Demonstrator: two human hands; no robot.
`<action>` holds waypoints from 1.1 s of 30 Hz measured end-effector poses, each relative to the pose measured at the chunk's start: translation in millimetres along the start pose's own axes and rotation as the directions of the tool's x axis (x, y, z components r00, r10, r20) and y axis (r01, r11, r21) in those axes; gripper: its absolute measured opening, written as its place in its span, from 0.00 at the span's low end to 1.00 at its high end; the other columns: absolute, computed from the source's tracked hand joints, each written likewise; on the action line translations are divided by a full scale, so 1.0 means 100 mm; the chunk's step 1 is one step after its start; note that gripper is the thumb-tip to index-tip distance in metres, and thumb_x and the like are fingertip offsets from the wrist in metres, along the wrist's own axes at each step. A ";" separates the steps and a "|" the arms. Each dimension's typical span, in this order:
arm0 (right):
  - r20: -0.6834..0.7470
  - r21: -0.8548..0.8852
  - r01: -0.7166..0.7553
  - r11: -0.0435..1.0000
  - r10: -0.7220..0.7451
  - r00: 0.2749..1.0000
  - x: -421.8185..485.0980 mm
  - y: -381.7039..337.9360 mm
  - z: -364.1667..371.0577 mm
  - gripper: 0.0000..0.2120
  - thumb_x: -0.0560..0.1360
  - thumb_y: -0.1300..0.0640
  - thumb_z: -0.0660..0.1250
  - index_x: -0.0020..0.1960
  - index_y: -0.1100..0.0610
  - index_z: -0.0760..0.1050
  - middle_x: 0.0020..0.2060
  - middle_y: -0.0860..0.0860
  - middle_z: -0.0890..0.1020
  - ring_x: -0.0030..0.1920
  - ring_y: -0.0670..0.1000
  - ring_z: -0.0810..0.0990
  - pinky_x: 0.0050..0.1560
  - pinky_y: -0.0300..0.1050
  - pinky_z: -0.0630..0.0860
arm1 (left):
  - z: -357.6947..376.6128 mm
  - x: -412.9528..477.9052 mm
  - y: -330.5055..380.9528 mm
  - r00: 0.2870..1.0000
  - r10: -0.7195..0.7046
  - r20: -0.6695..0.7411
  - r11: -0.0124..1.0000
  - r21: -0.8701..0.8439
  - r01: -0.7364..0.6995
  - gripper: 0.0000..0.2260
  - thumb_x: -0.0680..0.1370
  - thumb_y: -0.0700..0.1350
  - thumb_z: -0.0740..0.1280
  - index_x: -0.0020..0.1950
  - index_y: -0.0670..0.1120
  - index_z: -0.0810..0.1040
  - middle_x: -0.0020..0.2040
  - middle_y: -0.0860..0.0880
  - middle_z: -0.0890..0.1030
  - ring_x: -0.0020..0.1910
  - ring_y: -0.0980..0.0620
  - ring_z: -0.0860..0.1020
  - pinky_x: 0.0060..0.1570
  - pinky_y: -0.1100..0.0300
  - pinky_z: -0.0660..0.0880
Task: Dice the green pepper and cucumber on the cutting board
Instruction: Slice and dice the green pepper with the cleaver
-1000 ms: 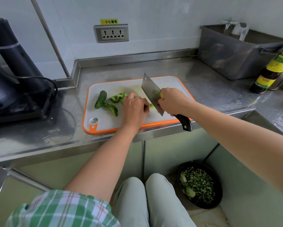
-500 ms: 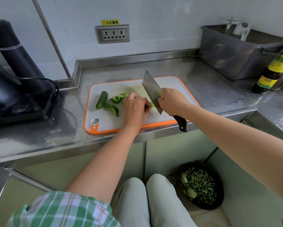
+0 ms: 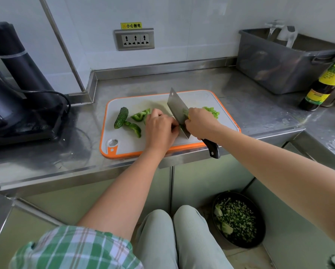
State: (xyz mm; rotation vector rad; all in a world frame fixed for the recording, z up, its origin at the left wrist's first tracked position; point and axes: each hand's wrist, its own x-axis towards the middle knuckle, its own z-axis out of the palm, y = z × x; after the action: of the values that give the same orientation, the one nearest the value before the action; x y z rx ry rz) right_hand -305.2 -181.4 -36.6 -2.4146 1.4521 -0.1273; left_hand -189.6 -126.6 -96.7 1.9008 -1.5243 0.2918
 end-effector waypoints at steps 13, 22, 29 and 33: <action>0.059 -0.030 0.038 0.999 -0.037 0.998 -0.07 0.00 -0.10 0.08 0.75 0.65 0.57 0.53 0.64 0.70 0.37 0.58 0.77 0.24 0.53 0.75 0.23 0.40 0.68 | 0.01 0.00 -0.02 1.000 -0.020 -0.019 1.000 -0.021 0.019 0.07 0.63 0.37 0.74 0.34 0.49 0.84 0.27 0.51 0.76 0.41 0.43 0.74 0.41 0.54 0.70; -0.001 -0.011 0.003 1.000 -0.003 1.000 0.01 0.00 -0.02 0.02 0.76 0.64 0.57 0.49 0.61 0.64 0.36 0.54 0.71 0.27 0.52 0.73 0.25 0.41 0.66 | 0.04 0.00 -0.06 0.999 0.006 -0.046 1.000 -0.022 -0.007 0.06 0.63 0.38 0.75 0.32 0.48 0.83 0.27 0.51 0.76 0.39 0.44 0.74 0.40 0.54 0.72; 0.032 0.048 0.006 0.999 -0.008 0.999 -0.01 0.04 -0.17 0.02 0.75 0.66 0.56 0.47 0.62 0.66 0.33 0.58 0.75 0.25 0.55 0.75 0.25 0.41 0.71 | 0.10 0.01 -0.10 0.999 -0.028 -0.043 0.998 -0.061 0.026 0.06 0.66 0.38 0.73 0.39 0.47 0.80 0.33 0.53 0.80 0.44 0.46 0.73 0.45 0.53 0.70; 0.075 -0.021 0.026 0.999 -0.025 0.997 -0.06 -0.02 -0.16 0.05 0.74 0.66 0.56 0.48 0.64 0.69 0.30 0.57 0.76 0.24 0.54 0.75 0.22 0.39 0.70 | 0.11 0.01 -0.10 0.998 -0.028 -0.059 0.995 -0.095 0.023 0.10 0.66 0.39 0.74 0.42 0.47 0.77 0.34 0.54 0.82 0.44 0.46 0.73 0.45 0.54 0.67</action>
State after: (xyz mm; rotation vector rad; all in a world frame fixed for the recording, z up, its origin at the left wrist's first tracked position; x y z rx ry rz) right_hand -310.5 -179.3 -20.2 -2.4289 1.3976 -0.0258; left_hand -182.4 -133.0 -107.8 1.8201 -1.4477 0.2590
